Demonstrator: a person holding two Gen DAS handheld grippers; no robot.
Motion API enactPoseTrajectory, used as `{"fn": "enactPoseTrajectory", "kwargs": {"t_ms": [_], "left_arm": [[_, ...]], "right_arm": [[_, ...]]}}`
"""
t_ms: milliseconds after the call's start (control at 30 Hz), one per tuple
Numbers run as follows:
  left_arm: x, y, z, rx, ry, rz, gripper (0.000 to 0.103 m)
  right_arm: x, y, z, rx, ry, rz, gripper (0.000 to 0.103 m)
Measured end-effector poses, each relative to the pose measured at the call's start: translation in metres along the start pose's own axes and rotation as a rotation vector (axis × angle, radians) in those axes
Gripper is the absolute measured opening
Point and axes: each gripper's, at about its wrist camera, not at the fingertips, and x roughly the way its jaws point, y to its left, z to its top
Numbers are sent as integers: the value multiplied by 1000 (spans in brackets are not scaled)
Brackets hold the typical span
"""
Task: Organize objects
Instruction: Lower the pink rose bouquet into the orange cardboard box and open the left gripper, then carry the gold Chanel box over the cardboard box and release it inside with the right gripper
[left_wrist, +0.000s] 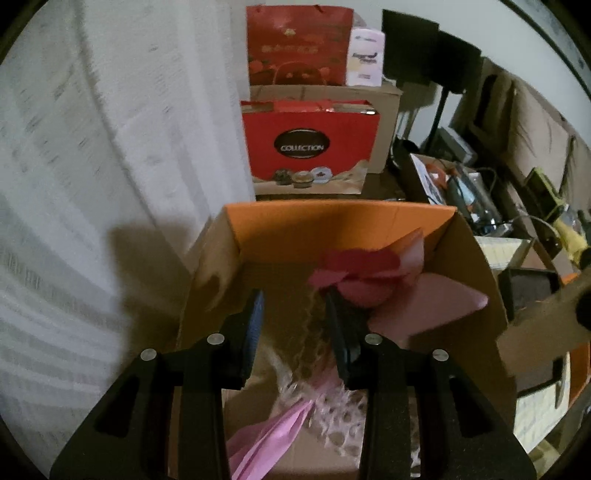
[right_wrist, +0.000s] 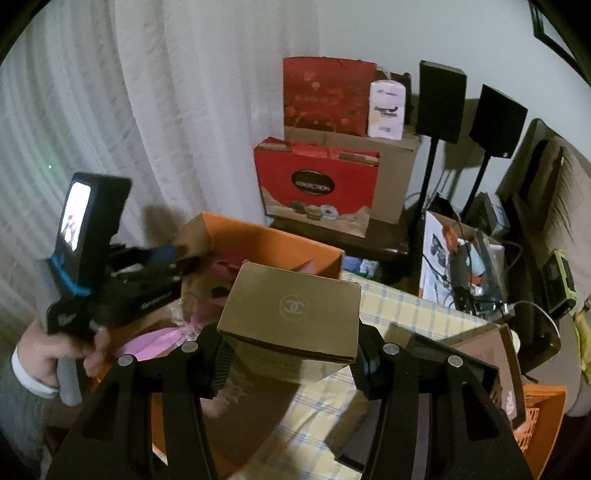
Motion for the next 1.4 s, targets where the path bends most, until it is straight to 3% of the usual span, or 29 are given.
{"fn": "enactPoseTrajectory", "kwargs": {"t_ms": [133, 367, 500, 733, 1033, 1400], "left_arm": [[-7, 7, -11, -13, 6, -11, 45], [-32, 23, -28, -49, -7, -34, 47], [-45, 40, -41, -81, -24, -27, 54], [-54, 49, -59, -65, -28, -1, 54], [-53, 58, -72, -103, -17, -23, 54], [-40, 63, -75, -123, 4, -15, 54]], "right_arm": [[9, 11, 2, -8, 13, 10, 53], [21, 31, 7, -18, 33, 26, 53], [28, 41, 11, -30, 51, 51, 53], [48, 50, 4, -42, 118, 62, 53], [49, 81, 45, -62, 42, 92, 53], [136, 115, 85, -22, 66, 87, 52]]}}
